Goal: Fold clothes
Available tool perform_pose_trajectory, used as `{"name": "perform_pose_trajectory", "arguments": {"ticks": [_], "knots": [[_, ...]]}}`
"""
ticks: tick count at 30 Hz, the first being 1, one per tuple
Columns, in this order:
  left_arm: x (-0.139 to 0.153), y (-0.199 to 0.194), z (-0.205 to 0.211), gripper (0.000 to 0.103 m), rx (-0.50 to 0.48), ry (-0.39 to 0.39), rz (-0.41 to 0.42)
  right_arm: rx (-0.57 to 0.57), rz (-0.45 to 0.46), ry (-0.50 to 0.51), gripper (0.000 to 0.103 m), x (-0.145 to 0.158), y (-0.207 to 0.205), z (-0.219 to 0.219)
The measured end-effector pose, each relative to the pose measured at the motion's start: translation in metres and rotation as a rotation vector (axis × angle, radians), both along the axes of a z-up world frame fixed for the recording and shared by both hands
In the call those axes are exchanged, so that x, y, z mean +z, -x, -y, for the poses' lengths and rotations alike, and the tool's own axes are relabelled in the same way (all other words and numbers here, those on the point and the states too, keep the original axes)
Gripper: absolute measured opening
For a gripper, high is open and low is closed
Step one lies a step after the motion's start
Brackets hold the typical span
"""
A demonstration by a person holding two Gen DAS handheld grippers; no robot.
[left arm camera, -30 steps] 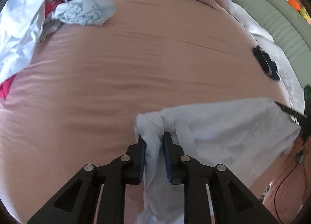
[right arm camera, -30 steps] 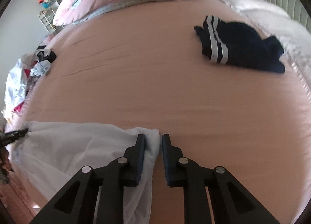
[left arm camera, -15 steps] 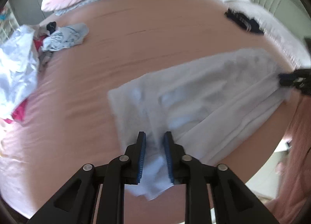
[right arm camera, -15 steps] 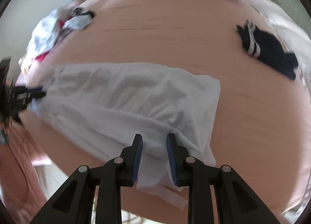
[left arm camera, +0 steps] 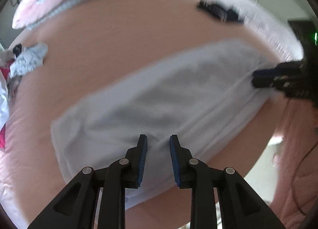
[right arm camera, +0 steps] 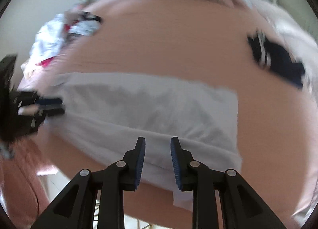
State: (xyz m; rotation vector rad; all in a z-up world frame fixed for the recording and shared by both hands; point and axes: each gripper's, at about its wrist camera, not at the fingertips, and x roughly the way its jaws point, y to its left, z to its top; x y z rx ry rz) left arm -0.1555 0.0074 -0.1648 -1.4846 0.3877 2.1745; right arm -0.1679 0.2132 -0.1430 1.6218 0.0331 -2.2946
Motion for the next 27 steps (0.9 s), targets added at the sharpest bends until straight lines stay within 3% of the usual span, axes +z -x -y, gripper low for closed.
{"name": "perform_pose_trajectory", "arguments": {"ticks": [2, 6, 10, 13, 18, 23, 24, 25, 27], "knots": [[0.004, -0.005, 0.006, 0.022, -0.011, -0.016, -0.017, 0.022, 0.053, 0.051, 0.025, -0.006, 0.000, -0.005], [0.025, -0.015, 0.013, 0.023, -0.034, -0.113, -0.085, 0.077, 0.021, 0.054, 0.026, 0.019, -0.021, -0.009], [0.027, -0.017, -0.029, 0.034, -0.091, -0.194, -0.111, -0.014, 0.006, 0.023, 0.026, 0.020, -0.026, -0.023], [0.019, -0.017, -0.074, 0.034, -0.153, -0.243, -0.099, -0.098, 0.025, -0.002, 0.026, 0.013, -0.030, -0.047], [0.001, -0.028, -0.144, 0.034, -0.261, -0.225, -0.063, -0.125, 0.072, 0.041, 0.026, 0.001, -0.038, -0.060], [-0.008, -0.031, -0.160, 0.034, -0.286, -0.172, -0.099, -0.142, 0.049, 0.076, 0.026, -0.004, -0.043, -0.072], [-0.009, -0.032, -0.161, 0.033, -0.293, -0.162, -0.112, -0.164, 0.043, 0.088, 0.026, -0.007, -0.043, -0.080], [-0.008, -0.034, -0.161, 0.021, -0.297, -0.159, -0.121, -0.190, 0.041, 0.097, 0.026, -0.009, -0.043, -0.089], [-0.005, -0.037, -0.158, 0.010, -0.294, -0.164, -0.127, -0.230, 0.045, 0.147, 0.026, -0.015, -0.040, -0.096]]}}
